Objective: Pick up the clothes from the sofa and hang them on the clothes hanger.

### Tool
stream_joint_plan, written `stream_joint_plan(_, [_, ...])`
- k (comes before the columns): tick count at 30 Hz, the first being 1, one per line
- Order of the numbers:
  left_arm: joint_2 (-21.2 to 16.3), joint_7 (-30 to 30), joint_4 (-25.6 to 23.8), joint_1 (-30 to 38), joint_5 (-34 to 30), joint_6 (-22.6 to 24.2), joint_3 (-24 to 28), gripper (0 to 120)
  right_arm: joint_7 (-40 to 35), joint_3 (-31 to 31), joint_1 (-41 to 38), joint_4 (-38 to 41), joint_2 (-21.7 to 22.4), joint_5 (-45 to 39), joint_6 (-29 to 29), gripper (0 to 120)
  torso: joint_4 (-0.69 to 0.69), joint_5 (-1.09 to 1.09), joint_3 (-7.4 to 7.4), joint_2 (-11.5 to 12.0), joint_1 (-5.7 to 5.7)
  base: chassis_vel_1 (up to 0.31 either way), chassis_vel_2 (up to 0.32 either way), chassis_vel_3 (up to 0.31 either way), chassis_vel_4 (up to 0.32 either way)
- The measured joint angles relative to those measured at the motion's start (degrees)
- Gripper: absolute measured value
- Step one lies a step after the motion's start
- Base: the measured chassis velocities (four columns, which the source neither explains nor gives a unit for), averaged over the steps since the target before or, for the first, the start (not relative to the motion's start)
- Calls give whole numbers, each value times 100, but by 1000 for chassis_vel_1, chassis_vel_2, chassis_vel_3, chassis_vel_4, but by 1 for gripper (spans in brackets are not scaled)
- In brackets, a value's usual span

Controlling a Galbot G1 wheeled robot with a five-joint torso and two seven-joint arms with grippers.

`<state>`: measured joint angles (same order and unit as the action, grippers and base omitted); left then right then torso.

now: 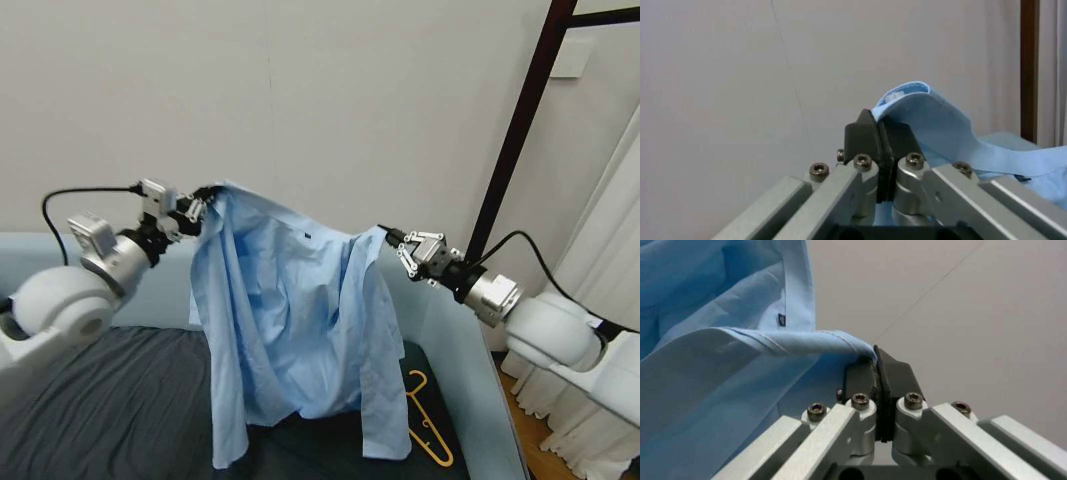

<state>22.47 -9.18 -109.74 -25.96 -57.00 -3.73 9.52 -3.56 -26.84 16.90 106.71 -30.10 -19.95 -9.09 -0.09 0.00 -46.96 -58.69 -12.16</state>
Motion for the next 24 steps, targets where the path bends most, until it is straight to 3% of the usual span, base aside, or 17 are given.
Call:
stream_joint_plan(9, [818,195,814,-1306,871,-492,-104,0,20,578,1829,-257,-475,880,-192,0,0,0,2,-1,1,0,0,0,0])
stream_joint_plan(12, [1237,261,1155,-1716,1206,-707,-134,0,79,572,2286,-773,-781,1438,-401,0,0,0,3,-1,1,0,0,0,0])
stream_joint_plan(17, [1702,276,1578,-1949,1504,-865,-145,0,-77,16,2242,-1525,-1381,1550,-372,0,1,2,2,-1,1,0,0,0,0])
stream_joint_plan(24, [1825,272,1769,-1967,1565,-899,-157,0,-11,-174,2211,-1759,-1492,1652,-491,0,1,0,2,-1,1,0,0,0,0])
